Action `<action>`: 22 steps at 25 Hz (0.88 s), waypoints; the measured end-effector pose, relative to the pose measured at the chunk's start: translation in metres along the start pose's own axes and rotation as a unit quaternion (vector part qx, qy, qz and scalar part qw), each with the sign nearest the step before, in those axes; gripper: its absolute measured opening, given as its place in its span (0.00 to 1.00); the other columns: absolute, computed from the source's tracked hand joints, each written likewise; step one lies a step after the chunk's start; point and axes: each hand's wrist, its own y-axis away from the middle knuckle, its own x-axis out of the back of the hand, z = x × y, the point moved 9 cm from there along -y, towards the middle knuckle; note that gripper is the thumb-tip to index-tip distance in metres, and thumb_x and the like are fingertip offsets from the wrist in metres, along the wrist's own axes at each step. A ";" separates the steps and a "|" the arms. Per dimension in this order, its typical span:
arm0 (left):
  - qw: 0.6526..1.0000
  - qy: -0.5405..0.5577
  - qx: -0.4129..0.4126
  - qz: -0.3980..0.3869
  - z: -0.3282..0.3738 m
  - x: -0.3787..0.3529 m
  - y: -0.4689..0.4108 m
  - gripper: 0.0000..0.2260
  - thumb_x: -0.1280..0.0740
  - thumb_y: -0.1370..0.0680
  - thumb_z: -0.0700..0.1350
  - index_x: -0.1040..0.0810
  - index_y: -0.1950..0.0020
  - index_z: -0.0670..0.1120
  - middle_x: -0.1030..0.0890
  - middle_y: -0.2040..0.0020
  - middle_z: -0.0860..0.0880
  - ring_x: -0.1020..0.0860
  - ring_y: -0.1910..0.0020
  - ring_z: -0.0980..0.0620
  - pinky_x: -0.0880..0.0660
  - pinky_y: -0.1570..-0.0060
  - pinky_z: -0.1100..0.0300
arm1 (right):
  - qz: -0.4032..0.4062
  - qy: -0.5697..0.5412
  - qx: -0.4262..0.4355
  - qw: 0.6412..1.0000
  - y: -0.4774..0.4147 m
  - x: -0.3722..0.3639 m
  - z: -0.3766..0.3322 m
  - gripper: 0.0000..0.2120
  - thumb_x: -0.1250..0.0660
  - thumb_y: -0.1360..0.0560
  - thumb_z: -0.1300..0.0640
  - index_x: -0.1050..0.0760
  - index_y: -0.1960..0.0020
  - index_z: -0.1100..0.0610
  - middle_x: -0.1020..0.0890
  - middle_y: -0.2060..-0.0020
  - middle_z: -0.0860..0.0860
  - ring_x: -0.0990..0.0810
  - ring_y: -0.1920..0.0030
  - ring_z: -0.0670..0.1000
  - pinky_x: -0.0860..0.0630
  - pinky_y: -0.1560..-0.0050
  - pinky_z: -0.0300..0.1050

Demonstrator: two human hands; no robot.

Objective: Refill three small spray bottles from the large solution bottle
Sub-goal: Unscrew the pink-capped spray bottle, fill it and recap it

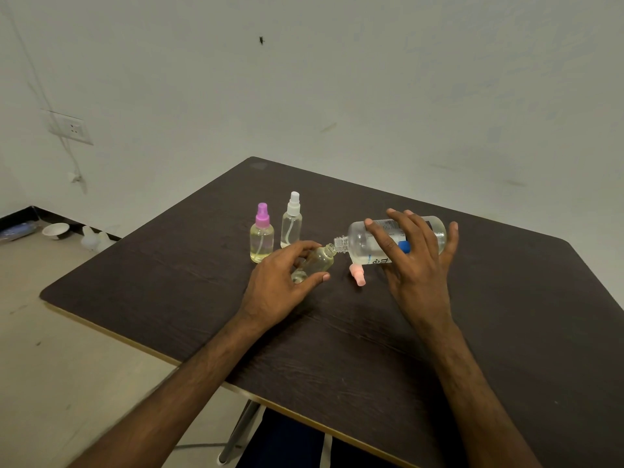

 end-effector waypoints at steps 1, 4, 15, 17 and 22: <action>1.000 -0.001 0.000 0.000 0.000 0.000 0.000 0.23 0.24 0.28 0.56 0.22 0.36 0.53 0.17 0.46 0.59 0.19 0.49 0.60 0.19 0.50 0.54 | 0.000 0.000 0.000 1.000 0.000 0.000 0.000 0.43 0.22 0.33 0.66 0.37 0.26 0.44 0.30 0.29 0.55 0.34 0.27 0.57 0.58 0.27 0.69; 1.000 -0.002 0.000 -0.001 0.000 0.000 0.000 0.23 0.24 0.28 0.57 0.22 0.36 0.53 0.17 0.46 0.59 0.19 0.49 0.59 0.19 0.50 0.53 | -0.001 -0.002 -0.001 1.000 0.000 -0.001 0.000 0.43 0.22 0.33 0.66 0.37 0.26 0.44 0.30 0.29 0.56 0.35 0.27 0.57 0.58 0.27 0.69; 1.000 0.001 -0.002 0.000 0.001 0.000 0.000 0.23 0.24 0.29 0.56 0.22 0.36 0.53 0.17 0.45 0.59 0.19 0.48 0.59 0.19 0.49 0.54 | 0.003 -0.005 -0.001 1.000 -0.001 0.001 0.001 0.42 0.22 0.33 0.67 0.36 0.26 0.44 0.30 0.29 0.56 0.35 0.27 0.57 0.57 0.27 0.70; 1.000 0.001 -0.003 0.001 0.002 0.000 0.000 0.23 0.24 0.29 0.56 0.22 0.36 0.53 0.17 0.45 0.59 0.19 0.48 0.59 0.19 0.49 0.53 | 0.004 -0.005 -0.001 1.000 -0.001 0.001 0.001 0.42 0.22 0.33 0.67 0.35 0.26 0.44 0.30 0.29 0.56 0.35 0.27 0.57 0.57 0.27 0.70; 1.000 -0.001 0.000 -0.001 0.001 -0.001 0.000 0.23 0.24 0.29 0.57 0.22 0.36 0.53 0.17 0.45 0.59 0.19 0.48 0.59 0.19 0.48 0.53 | 0.007 -0.002 -0.001 1.000 -0.001 0.001 0.001 0.40 0.23 0.33 0.67 0.32 0.26 0.45 0.30 0.29 0.56 0.34 0.27 0.57 0.57 0.27 0.70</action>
